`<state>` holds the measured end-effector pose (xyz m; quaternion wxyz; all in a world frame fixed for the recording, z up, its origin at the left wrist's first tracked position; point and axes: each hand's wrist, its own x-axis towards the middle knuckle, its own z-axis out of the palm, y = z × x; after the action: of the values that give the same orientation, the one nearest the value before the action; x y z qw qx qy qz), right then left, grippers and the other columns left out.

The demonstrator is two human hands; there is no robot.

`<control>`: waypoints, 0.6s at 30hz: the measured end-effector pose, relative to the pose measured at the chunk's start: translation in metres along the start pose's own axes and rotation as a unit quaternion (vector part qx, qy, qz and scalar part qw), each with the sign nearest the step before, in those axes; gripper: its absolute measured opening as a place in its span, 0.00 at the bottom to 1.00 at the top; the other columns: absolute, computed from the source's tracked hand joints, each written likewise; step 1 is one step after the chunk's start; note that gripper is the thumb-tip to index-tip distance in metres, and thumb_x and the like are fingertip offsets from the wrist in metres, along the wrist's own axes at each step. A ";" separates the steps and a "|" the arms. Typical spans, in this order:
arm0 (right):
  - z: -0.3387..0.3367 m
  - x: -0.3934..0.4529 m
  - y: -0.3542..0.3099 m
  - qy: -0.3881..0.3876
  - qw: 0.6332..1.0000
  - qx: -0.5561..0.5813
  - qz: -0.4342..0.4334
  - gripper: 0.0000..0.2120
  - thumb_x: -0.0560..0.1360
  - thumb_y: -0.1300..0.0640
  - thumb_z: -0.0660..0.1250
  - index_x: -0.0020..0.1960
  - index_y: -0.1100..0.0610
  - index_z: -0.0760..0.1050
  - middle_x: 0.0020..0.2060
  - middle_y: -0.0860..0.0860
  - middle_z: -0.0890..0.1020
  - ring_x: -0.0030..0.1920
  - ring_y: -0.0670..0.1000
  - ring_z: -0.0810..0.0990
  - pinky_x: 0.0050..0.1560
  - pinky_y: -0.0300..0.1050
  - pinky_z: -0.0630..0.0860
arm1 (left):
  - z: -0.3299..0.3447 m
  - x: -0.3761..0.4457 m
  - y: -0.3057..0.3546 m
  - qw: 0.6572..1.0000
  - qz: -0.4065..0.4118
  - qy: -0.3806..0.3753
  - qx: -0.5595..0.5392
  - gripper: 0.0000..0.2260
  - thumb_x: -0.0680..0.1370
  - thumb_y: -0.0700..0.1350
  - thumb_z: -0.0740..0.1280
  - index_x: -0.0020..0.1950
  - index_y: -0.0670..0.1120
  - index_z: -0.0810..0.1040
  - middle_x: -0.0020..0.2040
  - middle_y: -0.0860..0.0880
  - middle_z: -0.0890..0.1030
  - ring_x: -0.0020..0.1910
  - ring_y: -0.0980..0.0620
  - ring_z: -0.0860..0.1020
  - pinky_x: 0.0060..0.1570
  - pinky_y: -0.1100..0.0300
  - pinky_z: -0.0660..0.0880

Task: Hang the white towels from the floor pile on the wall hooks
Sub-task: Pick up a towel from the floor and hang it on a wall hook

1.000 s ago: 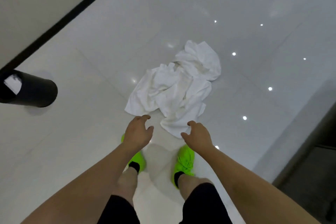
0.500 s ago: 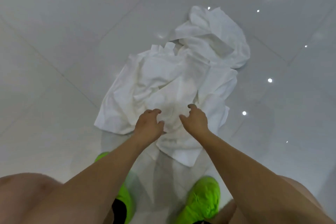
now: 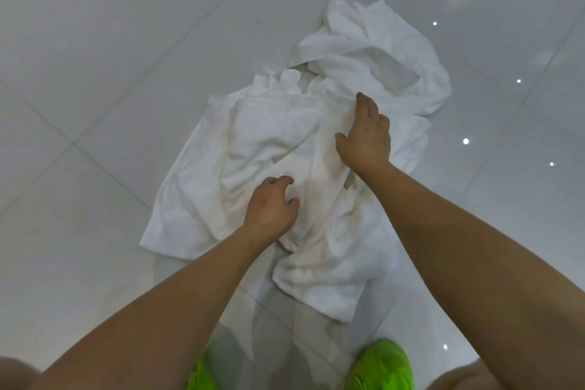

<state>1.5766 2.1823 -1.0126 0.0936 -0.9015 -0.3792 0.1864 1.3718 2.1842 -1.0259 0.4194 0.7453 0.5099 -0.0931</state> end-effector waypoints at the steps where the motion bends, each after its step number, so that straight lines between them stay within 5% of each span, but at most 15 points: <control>1: -0.002 0.004 -0.001 -0.015 1.000 0.003 0.009 0.38 0.75 0.54 0.68 0.78 0.56 0.52 0.77 0.54 0.58 0.68 0.62 0.66 0.60 0.53 0.70 | -0.002 0.000 0.001 1.000 0.003 0.001 0.000 0.22 0.80 0.49 0.63 0.73 0.49 0.69 0.70 0.46 0.71 0.69 0.47 0.69 0.65 0.58 0.65; 8: -0.008 -0.004 -0.004 -0.012 1.000 -0.026 0.013 0.15 0.77 0.58 0.65 0.63 0.59 0.71 0.57 0.57 0.73 0.55 0.59 0.75 0.46 0.46 0.69 | -0.019 0.003 0.010 1.000 0.011 0.021 0.002 0.22 0.80 0.49 0.64 0.73 0.49 0.69 0.69 0.45 0.72 0.68 0.47 0.70 0.64 0.59 0.65; 13: -0.028 -0.055 -0.008 -0.089 0.996 0.004 0.017 0.05 0.77 0.60 0.63 0.45 0.58 0.76 0.40 0.52 0.78 0.43 0.54 0.79 0.35 0.42 0.67 | -0.037 -0.035 0.035 1.000 -0.006 -0.011 0.008 0.21 0.80 0.49 0.63 0.73 0.49 0.69 0.69 0.45 0.71 0.67 0.46 0.71 0.62 0.59 0.66; 18: -0.132 -0.130 -0.033 -0.112 0.985 0.126 0.032 0.09 0.78 0.54 0.66 0.54 0.53 0.83 0.43 0.51 0.84 0.45 0.53 0.82 0.43 0.41 0.73 | -0.093 -0.127 0.099 0.999 -0.016 -0.045 0.023 0.22 0.79 0.50 0.64 0.73 0.49 0.69 0.69 0.45 0.72 0.66 0.46 0.72 0.62 0.58 0.67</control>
<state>1.5254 2.1085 -0.8474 0.1577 -0.8674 -0.3318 0.3355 1.3690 2.1517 -0.8432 0.4231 0.7417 0.5001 -0.1444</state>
